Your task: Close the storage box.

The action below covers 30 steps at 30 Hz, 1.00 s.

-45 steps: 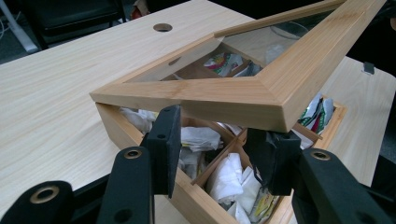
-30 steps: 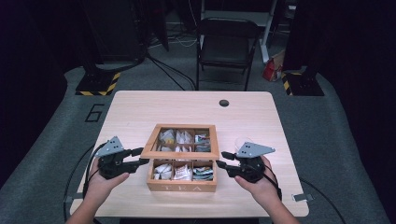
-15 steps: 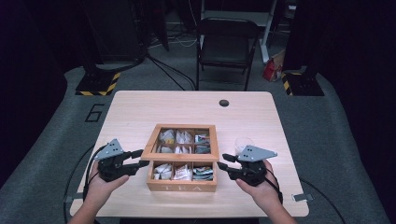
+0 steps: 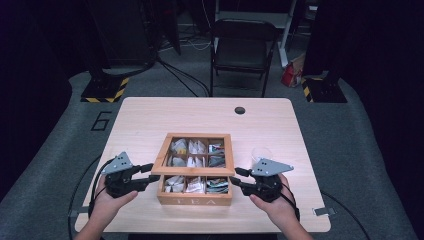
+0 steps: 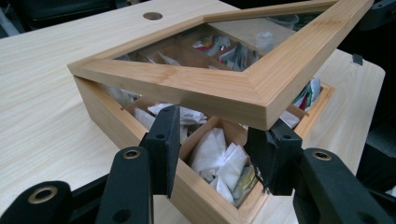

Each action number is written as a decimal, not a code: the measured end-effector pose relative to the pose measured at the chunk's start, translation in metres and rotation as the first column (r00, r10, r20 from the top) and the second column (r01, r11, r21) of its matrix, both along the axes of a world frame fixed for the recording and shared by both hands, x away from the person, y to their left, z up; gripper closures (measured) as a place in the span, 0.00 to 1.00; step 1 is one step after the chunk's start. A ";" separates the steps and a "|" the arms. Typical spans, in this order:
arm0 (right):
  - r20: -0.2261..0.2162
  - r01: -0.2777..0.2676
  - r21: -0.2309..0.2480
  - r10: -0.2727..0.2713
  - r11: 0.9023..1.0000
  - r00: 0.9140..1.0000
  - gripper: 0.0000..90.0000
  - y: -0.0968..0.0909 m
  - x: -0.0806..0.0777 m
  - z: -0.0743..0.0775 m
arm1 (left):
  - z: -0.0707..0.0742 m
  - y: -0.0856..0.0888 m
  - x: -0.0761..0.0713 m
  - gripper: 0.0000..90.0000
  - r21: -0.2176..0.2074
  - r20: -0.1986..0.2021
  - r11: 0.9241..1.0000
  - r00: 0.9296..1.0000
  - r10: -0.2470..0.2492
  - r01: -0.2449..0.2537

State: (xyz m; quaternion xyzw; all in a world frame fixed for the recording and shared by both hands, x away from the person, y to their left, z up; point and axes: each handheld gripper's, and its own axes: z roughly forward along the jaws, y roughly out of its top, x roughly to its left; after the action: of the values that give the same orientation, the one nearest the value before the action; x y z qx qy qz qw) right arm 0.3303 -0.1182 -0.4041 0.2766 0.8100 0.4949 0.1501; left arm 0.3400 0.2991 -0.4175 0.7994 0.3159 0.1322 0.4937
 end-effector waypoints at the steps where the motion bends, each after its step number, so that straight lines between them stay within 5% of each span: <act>1: -0.002 0.000 -0.003 0.000 1.000 1.000 0.70 0.000 -0.001 -0.001 | -0.001 0.000 -0.001 0.60 -0.004 -0.001 1.000 1.000 -0.001 0.001; 13: -0.013 0.012 0.009 -0.012 1.000 1.000 0.69 0.000 -0.009 -0.019 | -0.015 0.001 -0.016 0.60 -0.020 -0.004 1.000 1.000 0.001 -0.001; 30: -0.040 0.024 -0.033 -0.025 0.999 0.999 0.68 0.002 -0.017 -0.043 | -0.036 -0.003 -0.025 0.60 0.020 -0.021 1.000 1.000 -0.001 0.002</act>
State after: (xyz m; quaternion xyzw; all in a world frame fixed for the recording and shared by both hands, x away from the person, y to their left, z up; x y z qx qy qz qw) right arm 0.3131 -0.1165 -0.4470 0.2941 0.8173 0.4740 0.1442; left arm 0.3149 0.2956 -0.4538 0.8060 0.3192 0.1264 0.4822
